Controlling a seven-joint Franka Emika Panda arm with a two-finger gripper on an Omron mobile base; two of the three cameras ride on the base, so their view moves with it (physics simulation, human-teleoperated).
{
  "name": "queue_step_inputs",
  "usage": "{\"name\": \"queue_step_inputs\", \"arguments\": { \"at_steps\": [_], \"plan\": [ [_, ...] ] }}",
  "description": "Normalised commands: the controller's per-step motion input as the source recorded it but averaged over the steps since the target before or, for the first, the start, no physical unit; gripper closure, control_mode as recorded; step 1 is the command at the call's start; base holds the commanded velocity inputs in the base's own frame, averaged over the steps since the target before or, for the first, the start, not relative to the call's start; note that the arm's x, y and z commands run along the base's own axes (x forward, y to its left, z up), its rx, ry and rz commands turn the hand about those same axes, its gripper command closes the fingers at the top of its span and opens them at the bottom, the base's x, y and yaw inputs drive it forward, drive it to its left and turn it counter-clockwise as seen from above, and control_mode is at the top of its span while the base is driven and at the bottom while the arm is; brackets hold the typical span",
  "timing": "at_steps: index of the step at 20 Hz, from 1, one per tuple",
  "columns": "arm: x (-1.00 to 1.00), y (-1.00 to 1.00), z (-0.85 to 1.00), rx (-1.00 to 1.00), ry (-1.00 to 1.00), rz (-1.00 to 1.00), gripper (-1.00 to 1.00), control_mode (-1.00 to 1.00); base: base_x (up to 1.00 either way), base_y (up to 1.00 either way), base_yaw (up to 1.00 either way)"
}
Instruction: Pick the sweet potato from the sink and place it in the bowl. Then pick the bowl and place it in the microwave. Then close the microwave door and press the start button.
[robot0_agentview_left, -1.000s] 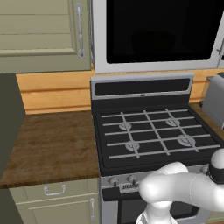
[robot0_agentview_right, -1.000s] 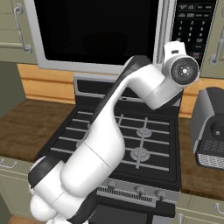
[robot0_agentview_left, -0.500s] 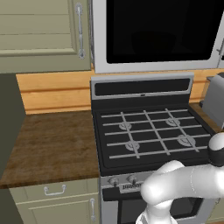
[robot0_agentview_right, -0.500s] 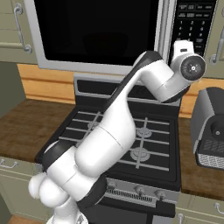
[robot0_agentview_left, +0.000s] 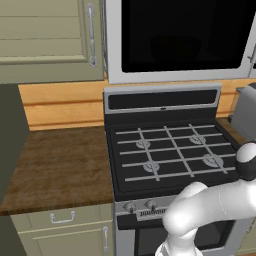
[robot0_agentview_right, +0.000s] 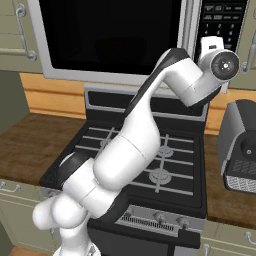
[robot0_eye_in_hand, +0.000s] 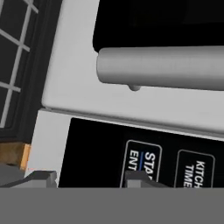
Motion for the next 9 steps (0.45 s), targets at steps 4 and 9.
{"name": "queue_step_inputs", "arguments": {
  "at_steps": [4, 9],
  "plan": [
    [0.0, -0.07, -0.45, 0.03, -0.02, 0.0, -1.0, -1.0, 0.0, 0.0, 0.0],
    [-0.14, 0.01, -0.39, 0.02, -0.01, 0.0, -1.0, -1.0, 0.0, 0.0, 0.0]
  ]
}}
